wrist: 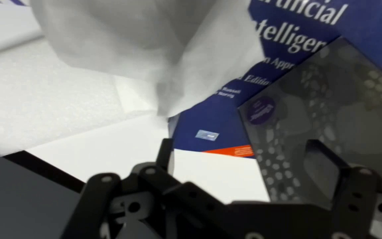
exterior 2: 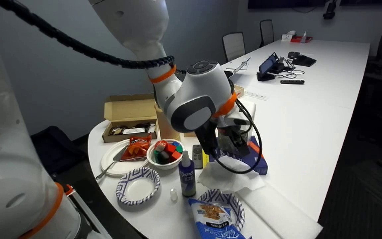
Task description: Remove the white cloth from the plate and put it on the blue book
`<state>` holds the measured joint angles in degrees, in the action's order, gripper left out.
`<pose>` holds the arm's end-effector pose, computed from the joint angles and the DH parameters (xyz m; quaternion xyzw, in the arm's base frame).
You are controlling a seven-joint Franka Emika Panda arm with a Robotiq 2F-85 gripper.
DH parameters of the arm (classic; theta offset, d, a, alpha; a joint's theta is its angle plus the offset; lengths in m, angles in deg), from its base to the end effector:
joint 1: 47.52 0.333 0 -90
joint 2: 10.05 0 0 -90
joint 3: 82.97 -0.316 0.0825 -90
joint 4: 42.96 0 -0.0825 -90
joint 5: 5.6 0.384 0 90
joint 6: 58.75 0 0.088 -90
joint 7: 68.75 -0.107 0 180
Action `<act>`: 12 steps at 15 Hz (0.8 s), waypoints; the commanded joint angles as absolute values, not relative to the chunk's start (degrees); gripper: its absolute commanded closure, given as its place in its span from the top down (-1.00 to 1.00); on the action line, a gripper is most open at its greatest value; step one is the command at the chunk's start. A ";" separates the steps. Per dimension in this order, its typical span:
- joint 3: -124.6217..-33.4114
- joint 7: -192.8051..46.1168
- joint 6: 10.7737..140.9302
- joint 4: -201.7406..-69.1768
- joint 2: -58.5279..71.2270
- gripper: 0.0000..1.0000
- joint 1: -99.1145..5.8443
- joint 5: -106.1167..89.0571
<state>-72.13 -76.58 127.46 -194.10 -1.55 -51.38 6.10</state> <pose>0.4435 -0.1386 0.2468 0.9305 -0.2842 0.2308 0.0144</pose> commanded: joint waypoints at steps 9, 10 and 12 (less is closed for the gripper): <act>-73.40 -78.41 122.51 -193.86 0.45 1.00 -51.46 7.36; -75.77 -78.43 121.60 -193.67 0.46 1.00 -53.18 8.26; -79.15 -77.98 120.35 -193.24 1.13 1.00 -56.01 10.25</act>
<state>-74.43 -78.48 122.90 -194.30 0.76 -51.59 7.51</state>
